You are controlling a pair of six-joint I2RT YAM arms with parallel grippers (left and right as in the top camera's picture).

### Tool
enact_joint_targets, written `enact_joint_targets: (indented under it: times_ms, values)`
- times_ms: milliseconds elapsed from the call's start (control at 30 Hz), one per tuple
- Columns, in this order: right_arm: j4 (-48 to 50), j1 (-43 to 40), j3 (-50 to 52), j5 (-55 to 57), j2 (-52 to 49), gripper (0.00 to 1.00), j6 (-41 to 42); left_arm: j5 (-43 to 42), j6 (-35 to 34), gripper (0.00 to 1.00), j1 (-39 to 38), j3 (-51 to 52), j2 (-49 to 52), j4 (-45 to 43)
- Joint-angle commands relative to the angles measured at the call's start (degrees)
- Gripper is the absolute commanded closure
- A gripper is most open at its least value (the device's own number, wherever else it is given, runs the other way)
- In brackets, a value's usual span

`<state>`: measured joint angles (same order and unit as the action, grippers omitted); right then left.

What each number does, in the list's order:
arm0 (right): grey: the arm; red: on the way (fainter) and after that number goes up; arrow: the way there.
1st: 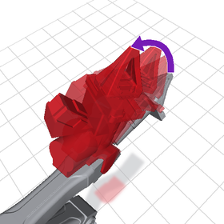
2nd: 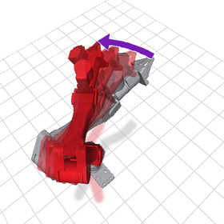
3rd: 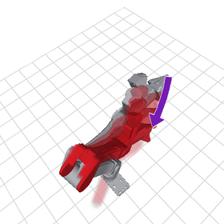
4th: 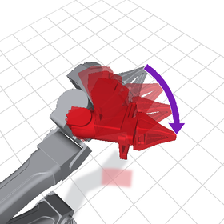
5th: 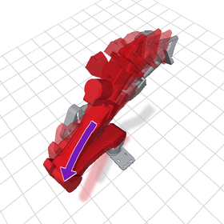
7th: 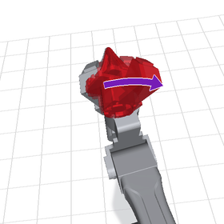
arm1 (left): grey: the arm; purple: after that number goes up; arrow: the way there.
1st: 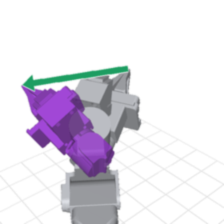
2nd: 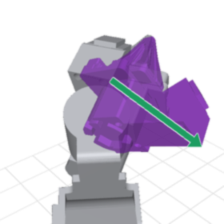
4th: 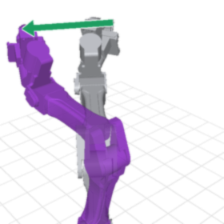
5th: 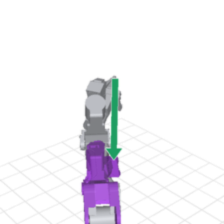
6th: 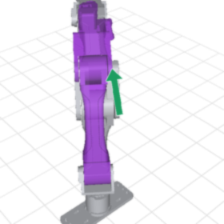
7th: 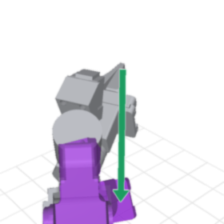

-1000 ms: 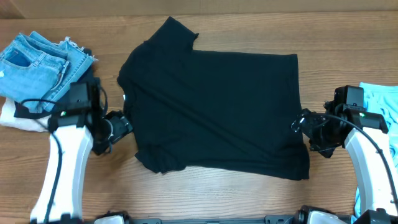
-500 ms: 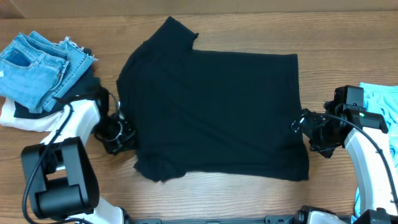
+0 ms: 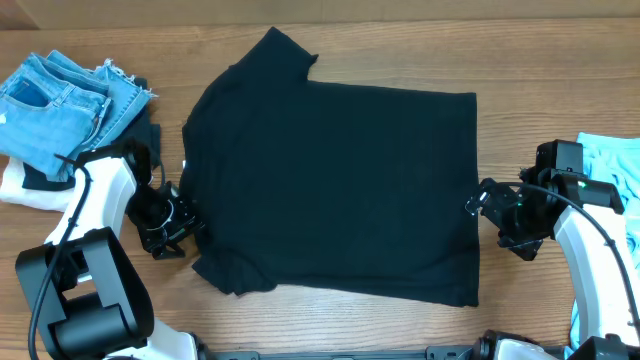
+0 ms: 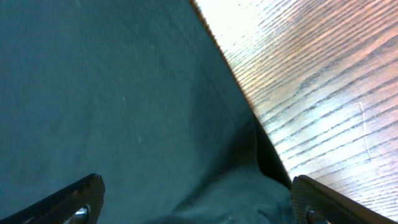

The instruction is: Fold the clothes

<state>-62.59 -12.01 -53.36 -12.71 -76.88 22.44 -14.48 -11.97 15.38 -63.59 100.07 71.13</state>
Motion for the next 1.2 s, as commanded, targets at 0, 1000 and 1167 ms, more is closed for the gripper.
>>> enact_joint_targets:
  times_ms: [0, 1000, 1167]
  values:
    - [0.17, 0.07, -1.07, -0.46, -0.02, 0.00, -0.42, -4.98, 10.64, 0.40, -0.02, -2.08, -3.52, -1.53]
    - [0.35, 0.04, -1.07, -0.46, -0.02, 0.01, -1.92, -2.91, -13.86, 0.51, -9.03, 15.39, -13.14, -13.44]
    - [0.31, 0.04, -1.07, -0.46, -0.02, 0.01, -1.92, -2.45, -15.10, 0.89, -9.03, 16.79, -13.14, -14.49]
